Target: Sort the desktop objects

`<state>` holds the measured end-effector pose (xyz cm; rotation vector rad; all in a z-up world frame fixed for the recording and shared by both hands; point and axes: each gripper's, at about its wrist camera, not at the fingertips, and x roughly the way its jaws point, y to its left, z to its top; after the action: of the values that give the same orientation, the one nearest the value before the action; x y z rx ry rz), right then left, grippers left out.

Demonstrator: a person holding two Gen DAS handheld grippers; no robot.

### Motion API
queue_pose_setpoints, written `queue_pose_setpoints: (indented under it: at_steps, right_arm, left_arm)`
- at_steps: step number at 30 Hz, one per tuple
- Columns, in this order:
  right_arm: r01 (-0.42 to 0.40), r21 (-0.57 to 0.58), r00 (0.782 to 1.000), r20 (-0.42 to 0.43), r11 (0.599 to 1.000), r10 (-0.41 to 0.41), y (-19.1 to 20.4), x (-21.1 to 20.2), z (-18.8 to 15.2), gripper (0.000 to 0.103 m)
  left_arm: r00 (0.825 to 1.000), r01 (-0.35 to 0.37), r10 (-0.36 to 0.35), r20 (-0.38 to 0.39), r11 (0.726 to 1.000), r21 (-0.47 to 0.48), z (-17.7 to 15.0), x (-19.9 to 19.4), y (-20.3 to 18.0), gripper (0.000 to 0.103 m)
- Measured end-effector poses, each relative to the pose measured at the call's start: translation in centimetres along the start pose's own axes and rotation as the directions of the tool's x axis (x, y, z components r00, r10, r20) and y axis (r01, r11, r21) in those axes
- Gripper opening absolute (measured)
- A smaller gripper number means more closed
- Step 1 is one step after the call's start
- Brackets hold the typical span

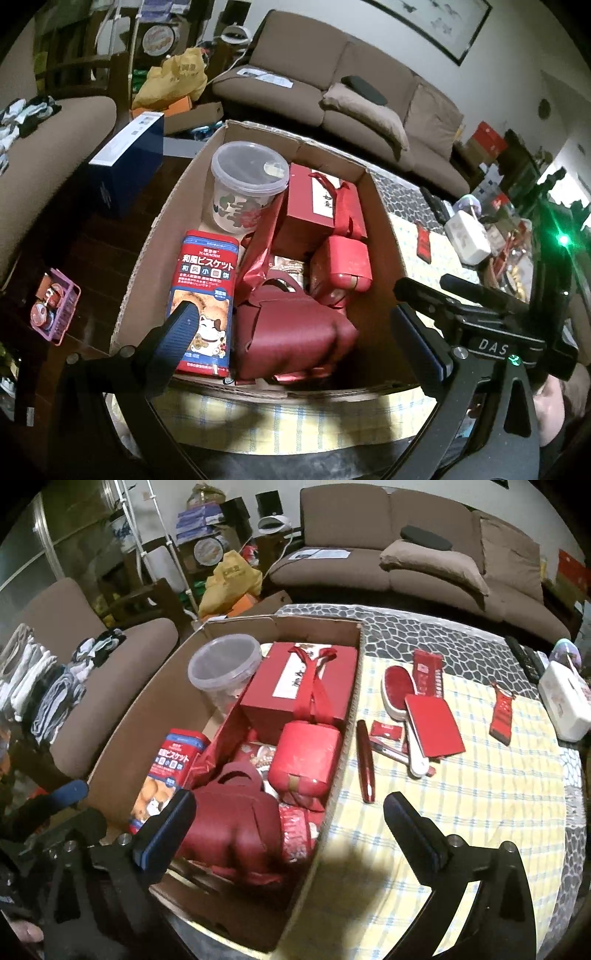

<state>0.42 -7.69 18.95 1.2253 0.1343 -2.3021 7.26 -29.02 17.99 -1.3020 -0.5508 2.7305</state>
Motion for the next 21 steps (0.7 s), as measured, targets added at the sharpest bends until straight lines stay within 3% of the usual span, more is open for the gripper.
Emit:
queue_pose_setpoints:
  at_steps: [21]
  right_arm:
    - [0.080, 0.106, 0.996, 0.036, 0.991, -0.084, -9.6, -5.7, -5.2, 0.103]
  left_arm:
    - [0.999, -0.010, 0.017, -0.042, 0.985, 0.171, -3.2, 1.8, -9.7, 0.103]
